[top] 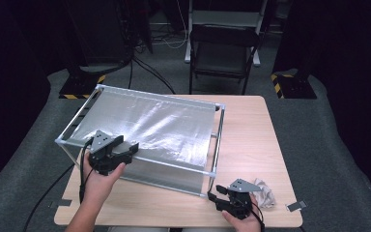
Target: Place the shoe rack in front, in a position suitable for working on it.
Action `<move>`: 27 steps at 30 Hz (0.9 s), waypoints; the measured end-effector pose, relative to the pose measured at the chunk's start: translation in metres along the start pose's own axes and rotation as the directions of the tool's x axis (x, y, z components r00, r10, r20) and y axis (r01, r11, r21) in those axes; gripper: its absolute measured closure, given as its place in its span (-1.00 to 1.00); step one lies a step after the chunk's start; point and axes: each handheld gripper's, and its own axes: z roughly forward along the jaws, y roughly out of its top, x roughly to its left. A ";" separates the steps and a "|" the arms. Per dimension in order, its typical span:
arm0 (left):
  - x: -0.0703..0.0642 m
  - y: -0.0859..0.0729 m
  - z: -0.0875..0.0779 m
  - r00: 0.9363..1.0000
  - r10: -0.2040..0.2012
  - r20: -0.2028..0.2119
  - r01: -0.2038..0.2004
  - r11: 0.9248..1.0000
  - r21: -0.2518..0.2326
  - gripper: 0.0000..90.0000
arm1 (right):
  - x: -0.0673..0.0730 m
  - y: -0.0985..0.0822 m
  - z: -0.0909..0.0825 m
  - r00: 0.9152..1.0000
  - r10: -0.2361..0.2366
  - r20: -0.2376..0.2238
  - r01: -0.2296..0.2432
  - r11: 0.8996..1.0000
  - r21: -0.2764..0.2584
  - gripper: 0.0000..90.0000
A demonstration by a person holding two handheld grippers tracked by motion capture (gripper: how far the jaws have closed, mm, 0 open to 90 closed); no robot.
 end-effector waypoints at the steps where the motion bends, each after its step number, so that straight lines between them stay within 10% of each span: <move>1: 0.000 0.000 0.000 1.000 0.002 -0.004 -0.002 1.000 -0.001 -0.23 | 0.000 0.000 0.000 1.000 -0.007 -0.001 0.007 1.000 -0.002 0.16; 27: -0.026 0.010 0.016 1.000 0.027 -0.015 -0.027 1.000 -0.007 -0.20 | 0.011 0.003 -0.001 0.998 -0.043 -0.040 0.043 0.999 -0.007 0.16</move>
